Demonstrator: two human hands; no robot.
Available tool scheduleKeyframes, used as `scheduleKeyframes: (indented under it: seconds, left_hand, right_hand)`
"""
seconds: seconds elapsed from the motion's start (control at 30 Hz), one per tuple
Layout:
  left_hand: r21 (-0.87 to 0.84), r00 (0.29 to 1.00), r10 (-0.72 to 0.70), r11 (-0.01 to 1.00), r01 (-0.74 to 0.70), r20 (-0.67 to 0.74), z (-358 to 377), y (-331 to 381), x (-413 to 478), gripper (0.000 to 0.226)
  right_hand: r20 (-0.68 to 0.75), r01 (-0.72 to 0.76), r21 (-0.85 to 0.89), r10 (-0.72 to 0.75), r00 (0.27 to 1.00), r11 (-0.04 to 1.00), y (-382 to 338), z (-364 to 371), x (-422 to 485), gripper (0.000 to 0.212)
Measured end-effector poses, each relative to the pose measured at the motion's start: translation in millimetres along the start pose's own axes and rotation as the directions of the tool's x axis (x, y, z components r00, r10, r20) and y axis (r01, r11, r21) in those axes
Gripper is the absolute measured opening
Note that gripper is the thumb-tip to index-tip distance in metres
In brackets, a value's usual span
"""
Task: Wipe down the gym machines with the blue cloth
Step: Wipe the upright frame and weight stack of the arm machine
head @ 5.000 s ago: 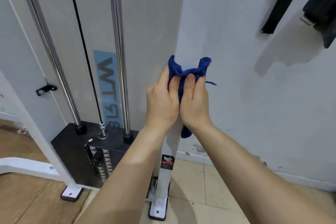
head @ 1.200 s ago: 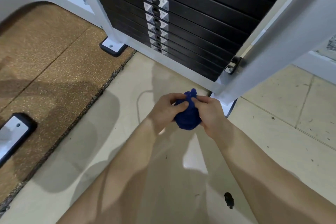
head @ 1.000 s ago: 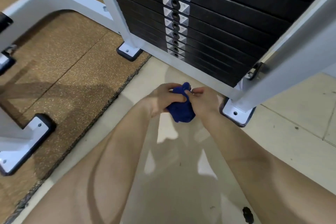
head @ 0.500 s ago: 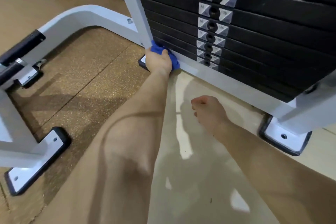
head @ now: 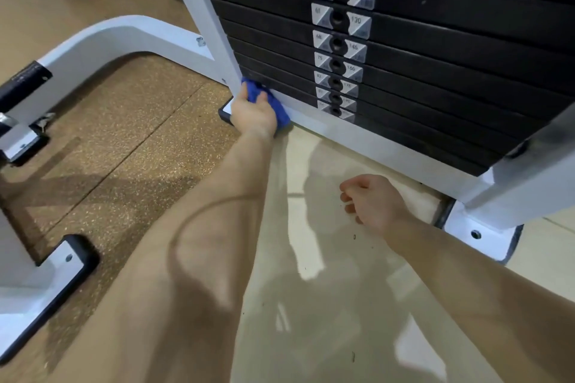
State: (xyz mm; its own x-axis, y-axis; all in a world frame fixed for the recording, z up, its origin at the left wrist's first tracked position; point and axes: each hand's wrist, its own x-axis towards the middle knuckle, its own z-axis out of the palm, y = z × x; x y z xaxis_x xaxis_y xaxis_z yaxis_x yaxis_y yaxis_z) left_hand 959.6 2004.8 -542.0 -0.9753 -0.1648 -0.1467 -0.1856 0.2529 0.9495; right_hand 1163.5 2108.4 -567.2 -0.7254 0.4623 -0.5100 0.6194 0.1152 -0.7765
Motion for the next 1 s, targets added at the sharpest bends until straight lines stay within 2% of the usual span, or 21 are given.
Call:
scheduleKeyframes:
  seconds: [0.17, 0.3, 0.4, 0.6, 0.77, 0.9, 1.0]
  left_hand:
    - [0.082, 0.998, 0.02, 0.996, -0.025, 0.065, 4.1, -8.2, -22.3, 0.041]
    - [0.152, 0.99, 0.074, 0.984, -0.093, 0.123, 26.1, -20.8, -75.5, 0.048]
    - [0.182, 0.985, 0.093, 0.976, -0.119, 0.146, 41.1, -25.7, -119.8, 0.046]
    - [0.168, 0.966, 0.034, 0.983, -0.08, 0.257, 64.9, -34.4, -185.4, 0.048]
    - [0.118, 0.932, -0.008, 0.992, -0.038, 0.364, 82.4, -29.7, -237.6, 0.025]
    - [0.103, 0.886, -0.023, 0.994, -0.028, 0.462, 88.5, -21.9, -278.6, 0.027]
    - [0.082, 0.869, -0.005, 0.996, -0.041, 0.495, 85.5, -21.5, -277.7, 0.031]
  right_hand:
    - [-0.053, 0.062, -0.081, -0.066, 0.996, 0.995, 1.1, -9.2, -7.5, 0.02]
    - [-0.133, 0.145, -0.139, -0.164, 0.977, 0.98, 12.5, -29.3, -20.3, 0.021]
    - [-0.17, 0.14, -0.166, -0.169, 0.971, 0.976, 23.8, -43.1, -32.7, 0.02]
    - [-0.381, 0.14, -0.185, -0.202, 0.902, 0.973, 48.7, -80.0, -69.1, 0.025]
    - [-0.504, 0.039, -0.132, -0.101, 0.858, 0.99, 65.5, -113.3, -92.3, 0.021]
    - [-0.518, 0.014, -0.134, -0.082, 0.851, 0.991, 70.8, -119.4, -101.4, 0.024]
    - [-0.494, 0.026, -0.151, -0.098, 0.864, 0.988, 69.3, -110.0, -100.3, 0.025]
